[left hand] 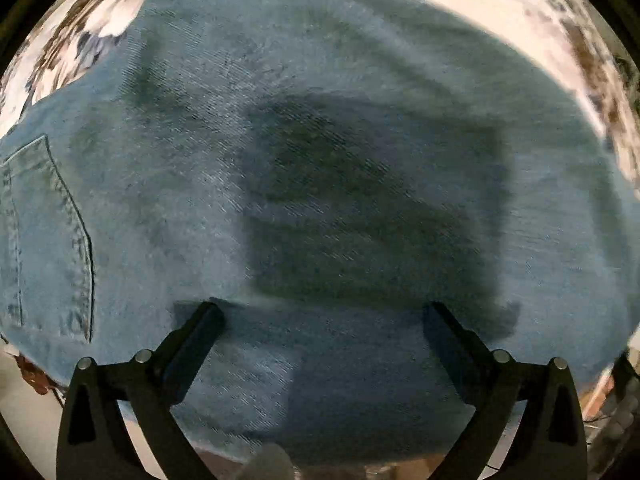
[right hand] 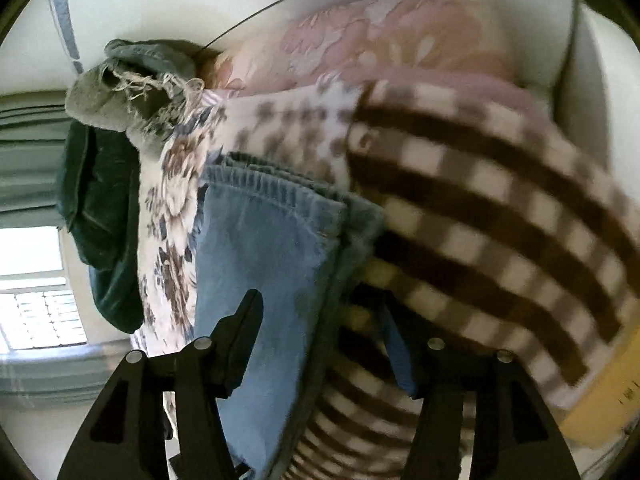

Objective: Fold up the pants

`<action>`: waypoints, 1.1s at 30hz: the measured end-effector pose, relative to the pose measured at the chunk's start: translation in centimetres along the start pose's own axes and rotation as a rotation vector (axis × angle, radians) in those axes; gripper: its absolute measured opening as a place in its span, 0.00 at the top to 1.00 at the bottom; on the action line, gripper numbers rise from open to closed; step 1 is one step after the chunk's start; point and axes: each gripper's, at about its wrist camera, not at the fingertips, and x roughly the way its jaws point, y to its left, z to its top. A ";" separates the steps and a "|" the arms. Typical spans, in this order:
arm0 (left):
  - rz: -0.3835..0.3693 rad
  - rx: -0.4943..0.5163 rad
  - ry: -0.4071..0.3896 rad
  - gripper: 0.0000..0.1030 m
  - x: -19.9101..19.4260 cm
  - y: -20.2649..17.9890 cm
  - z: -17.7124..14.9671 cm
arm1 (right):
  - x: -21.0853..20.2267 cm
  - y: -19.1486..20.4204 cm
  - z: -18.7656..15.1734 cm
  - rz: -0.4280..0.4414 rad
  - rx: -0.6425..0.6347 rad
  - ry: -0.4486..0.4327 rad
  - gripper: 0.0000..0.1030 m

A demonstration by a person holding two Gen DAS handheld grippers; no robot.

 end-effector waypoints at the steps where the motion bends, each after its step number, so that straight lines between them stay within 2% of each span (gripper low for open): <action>1: -0.025 0.012 -0.006 0.00 -0.6 -0.6 -0.3 | 0.5 0.1 0.2 0.027 0.001 -0.014 0.39; 2: -0.039 0.029 -0.010 0.00 -1.1 -1.2 -0.8 | 0.7 0.2 0.3 0.046 0.005 -0.029 0.39; 5: -0.053 0.074 -0.012 0.00 -1.8 -3.0 -2.0 | 1.1 1.0 0.4 0.138 0.005 -0.087 0.53; 6: -0.055 0.088 -0.007 0.00 -1.6 -3.6 -2.3 | 1.7 1.3 0.4 0.146 0.000 -0.085 0.53; 9: -0.002 0.123 -0.012 0.00 -0.8 -5.0 -2.6 | 3.4 1.8 0.5 0.124 -0.011 -0.067 0.55; 10: 0.011 0.127 -0.014 0.00 -0.5 -5.4 -2.6 | 3.5 2.2 0.5 0.105 -0.021 -0.074 0.60; 11: 0.014 0.126 -0.014 0.00 -0.2 -5.8 -2.5 | 3.4 2.5 0.4 0.084 -0.027 -0.081 0.89; 12: 0.007 0.123 -0.013 0.00 -0.1 -6.0 -2.5 | 3.2 2.8 0.4 0.089 -0.024 -0.085 0.92; 15: -0.004 0.120 -0.018 0.00 -0.5 -6.1 -2.8 | 1.0 4.7 -0.6 0.106 -0.049 -0.125 0.92; 18: 0.018 0.144 -0.055 0.00 -1.8 -6.2 -2.9 | -1.6 8.5 -2.4 0.127 -0.125 -0.148 0.92; 23: 0.027 0.118 -0.097 0.00 -3.1 -4.1 -3.0 | -3.4 15.9 -8.3 0.172 -0.256 -0.143 0.92; 27: 0.015 0.047 -0.128 0.00 -3.9 -0.8 -3.2 | -2.0 21.2 -14.7 0.207 -0.353 -0.071 0.92; 30: 0.020 0.002 -0.132 0.00 -4.3 2.1 -3.3 | 0.7 24.4 -20.8 0.197 -0.444 0.000 0.92; 33: 0.026 -0.050 -0.146 0.00 -4.9 5.7 -3.7 | 3.7 25.7 -26.0 0.173 -0.503 0.063 0.92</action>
